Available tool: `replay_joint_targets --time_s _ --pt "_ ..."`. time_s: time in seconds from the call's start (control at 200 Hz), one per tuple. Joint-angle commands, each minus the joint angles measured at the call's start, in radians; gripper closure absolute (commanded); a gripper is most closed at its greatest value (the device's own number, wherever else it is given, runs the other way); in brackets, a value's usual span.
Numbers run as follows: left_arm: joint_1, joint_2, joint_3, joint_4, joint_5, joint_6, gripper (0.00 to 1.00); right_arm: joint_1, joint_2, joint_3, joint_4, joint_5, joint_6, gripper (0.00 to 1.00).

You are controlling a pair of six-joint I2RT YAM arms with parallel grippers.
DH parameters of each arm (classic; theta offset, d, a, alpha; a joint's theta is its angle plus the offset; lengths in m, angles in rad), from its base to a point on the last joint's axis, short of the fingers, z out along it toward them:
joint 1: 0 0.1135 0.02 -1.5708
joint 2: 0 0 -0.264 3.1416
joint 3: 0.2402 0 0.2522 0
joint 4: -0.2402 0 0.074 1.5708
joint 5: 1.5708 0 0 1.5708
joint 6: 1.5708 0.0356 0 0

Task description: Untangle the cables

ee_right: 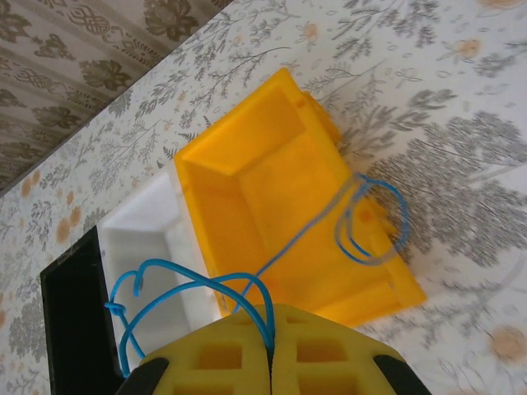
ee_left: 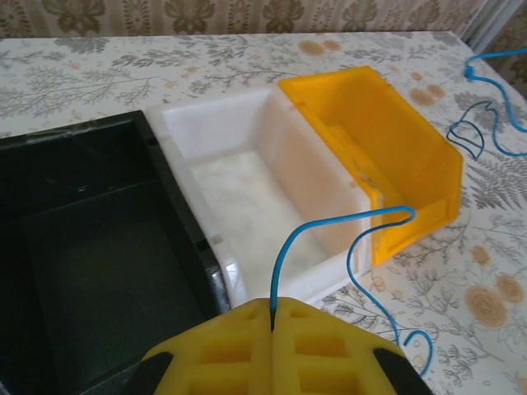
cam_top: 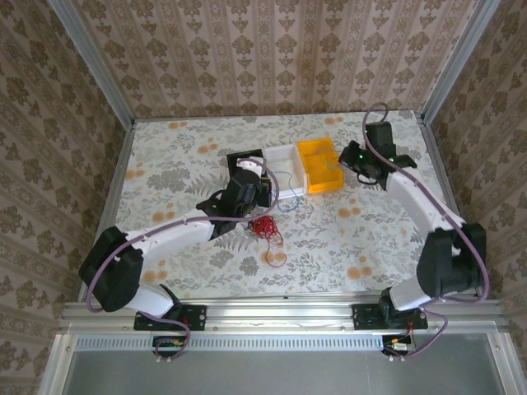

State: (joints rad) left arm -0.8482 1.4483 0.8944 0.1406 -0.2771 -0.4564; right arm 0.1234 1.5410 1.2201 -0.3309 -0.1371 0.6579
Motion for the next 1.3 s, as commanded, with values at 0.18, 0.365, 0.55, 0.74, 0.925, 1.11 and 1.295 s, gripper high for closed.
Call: replay_joint_targets --time_s 0.18,0.365,0.55,0.74,0.925,1.11,1.295 --pt "0.006 -0.020 0.001 -0.086 -0.048 -0.012 1.00 0.021 0.209 0.223 0.006 -0.047 0.008 1.00" --pt "0.008 -0.028 -0.001 -0.108 -0.051 -0.021 1.00 0.025 0.236 0.261 0.040 -0.064 0.003 1.00" --pt "0.008 -0.026 -0.015 -0.110 -0.056 -0.043 1.00 0.050 0.119 0.217 0.099 0.084 -0.030 1.00" --pt "0.009 -0.016 0.000 -0.127 -0.056 -0.038 1.00 0.053 0.110 0.181 0.106 0.070 -0.030 1.00" --pt "0.008 -0.003 0.010 -0.141 -0.040 -0.041 1.00 0.053 0.184 0.182 0.099 0.002 -0.007 1.00" --pt "0.008 0.001 0.019 -0.142 -0.048 -0.032 1.00 0.051 0.274 0.192 0.079 -0.023 0.000 1.00" --pt "0.009 0.023 0.044 -0.147 -0.026 -0.023 1.00 0.050 0.315 0.208 0.042 -0.014 -0.015 0.98"
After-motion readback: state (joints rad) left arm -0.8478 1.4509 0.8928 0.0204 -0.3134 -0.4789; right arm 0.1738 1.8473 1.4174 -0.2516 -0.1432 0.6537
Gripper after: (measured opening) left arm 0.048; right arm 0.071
